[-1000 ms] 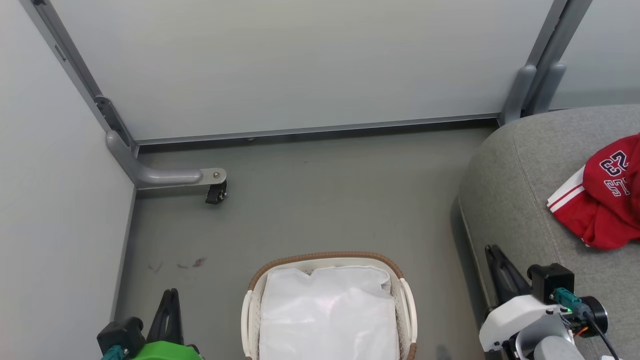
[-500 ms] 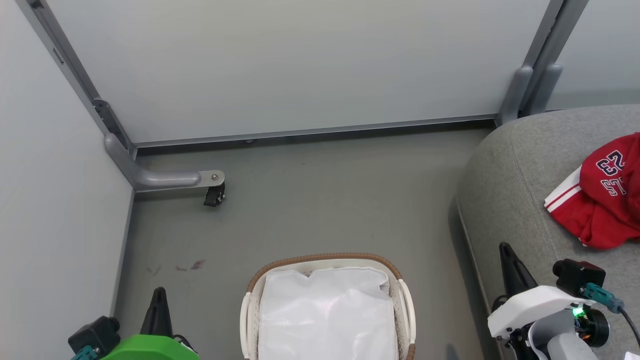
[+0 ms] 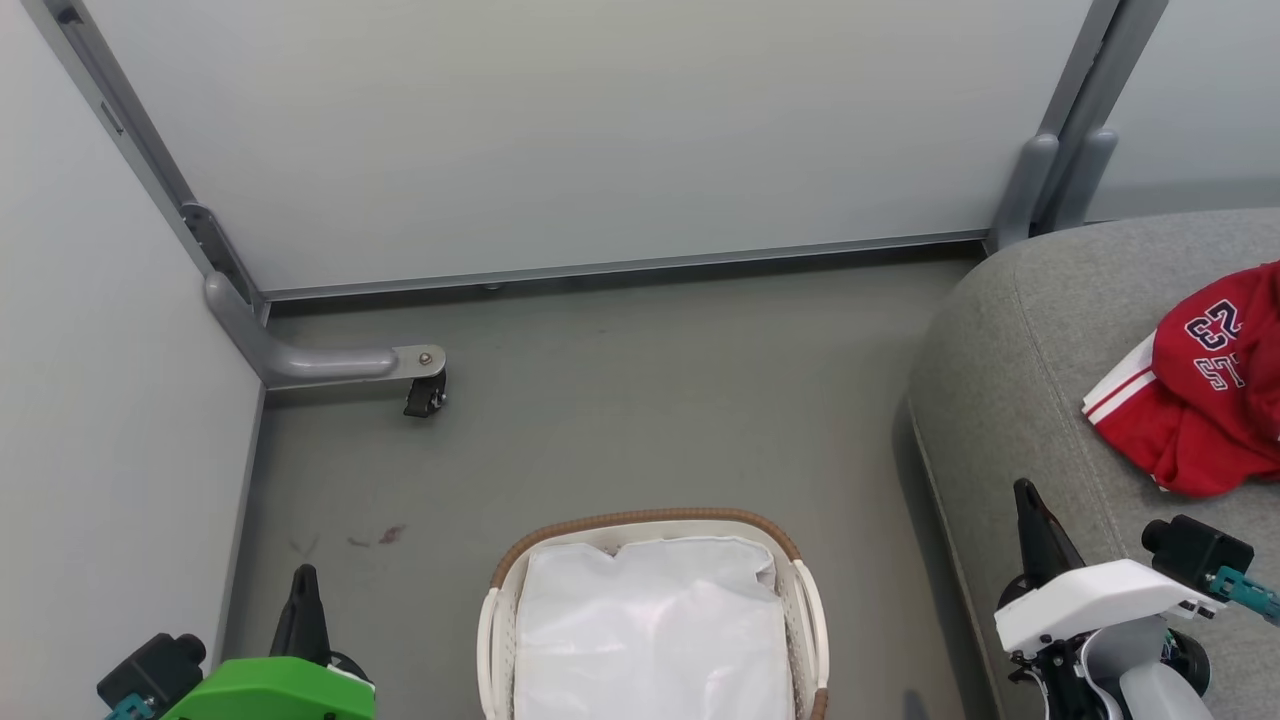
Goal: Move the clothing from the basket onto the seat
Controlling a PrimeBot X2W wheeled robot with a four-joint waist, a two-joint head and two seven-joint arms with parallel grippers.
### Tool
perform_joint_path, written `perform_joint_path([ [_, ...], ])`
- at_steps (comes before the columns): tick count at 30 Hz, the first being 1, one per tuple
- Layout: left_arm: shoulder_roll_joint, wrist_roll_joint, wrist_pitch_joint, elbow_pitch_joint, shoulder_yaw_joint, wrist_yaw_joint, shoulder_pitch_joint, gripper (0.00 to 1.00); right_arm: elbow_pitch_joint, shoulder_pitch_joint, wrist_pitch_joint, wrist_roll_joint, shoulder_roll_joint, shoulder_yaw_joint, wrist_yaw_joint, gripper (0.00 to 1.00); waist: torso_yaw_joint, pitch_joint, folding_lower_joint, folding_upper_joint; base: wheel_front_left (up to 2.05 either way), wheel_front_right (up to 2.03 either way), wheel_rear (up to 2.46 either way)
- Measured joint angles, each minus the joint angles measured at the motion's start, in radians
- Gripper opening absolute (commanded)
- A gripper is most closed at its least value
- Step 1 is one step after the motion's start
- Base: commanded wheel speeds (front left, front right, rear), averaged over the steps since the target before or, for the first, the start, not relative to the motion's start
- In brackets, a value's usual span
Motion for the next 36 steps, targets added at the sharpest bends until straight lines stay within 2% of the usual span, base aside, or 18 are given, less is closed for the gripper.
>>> perform_joint_path([
  [36,0.001,-0.394,0.114,-0.081,0.042,-0.004,-0.033,0.00,-0.069,0.007,0.114,0.456,-0.003,-0.031,0.000,0.00,-0.017,-0.011,0.0000,0.0000,0.00,0.00,0.00],
])
